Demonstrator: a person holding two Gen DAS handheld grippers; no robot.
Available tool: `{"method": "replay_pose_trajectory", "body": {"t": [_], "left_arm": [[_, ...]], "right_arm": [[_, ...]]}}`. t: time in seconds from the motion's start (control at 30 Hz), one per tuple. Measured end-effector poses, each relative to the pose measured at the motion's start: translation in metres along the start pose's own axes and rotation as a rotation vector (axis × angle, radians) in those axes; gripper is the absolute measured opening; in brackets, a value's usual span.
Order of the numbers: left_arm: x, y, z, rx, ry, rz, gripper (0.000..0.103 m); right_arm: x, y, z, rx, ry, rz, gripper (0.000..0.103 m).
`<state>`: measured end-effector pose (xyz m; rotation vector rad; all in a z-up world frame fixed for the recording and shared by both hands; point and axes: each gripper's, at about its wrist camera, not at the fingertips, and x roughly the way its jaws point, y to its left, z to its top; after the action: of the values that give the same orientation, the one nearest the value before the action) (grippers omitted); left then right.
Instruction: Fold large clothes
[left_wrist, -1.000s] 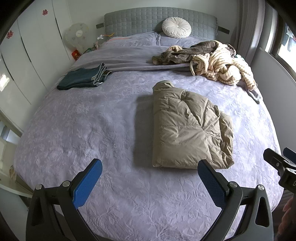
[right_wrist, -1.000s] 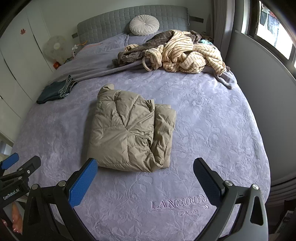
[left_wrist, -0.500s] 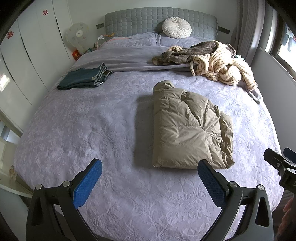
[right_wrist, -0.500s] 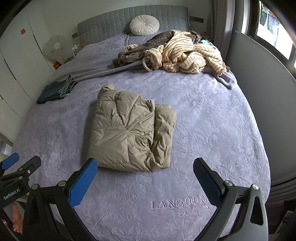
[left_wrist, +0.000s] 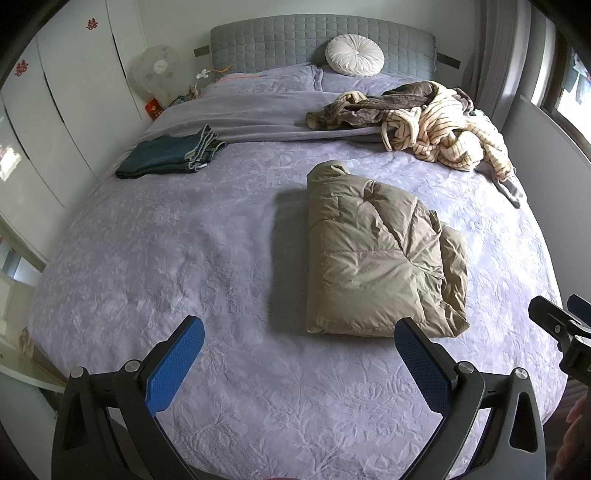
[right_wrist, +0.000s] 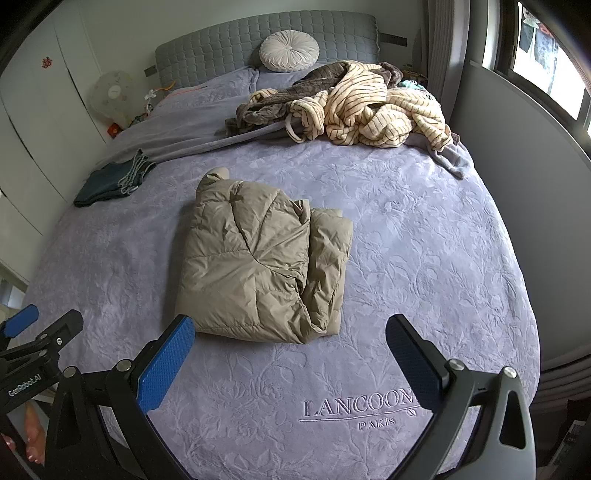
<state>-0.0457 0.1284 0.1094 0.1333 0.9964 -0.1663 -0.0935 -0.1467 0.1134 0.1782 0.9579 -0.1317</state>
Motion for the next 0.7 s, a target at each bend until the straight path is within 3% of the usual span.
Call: {"method": "replay_pose_trajectory", "body": {"t": [0.7], "left_arm": [[0.0008,0.0013,-0.0007,-0.008,0.001,0.003,0.103]], "right_arm": [[0.0003,0.0012,-0.0005,0.0,0.002,0.001,0.103]]}}
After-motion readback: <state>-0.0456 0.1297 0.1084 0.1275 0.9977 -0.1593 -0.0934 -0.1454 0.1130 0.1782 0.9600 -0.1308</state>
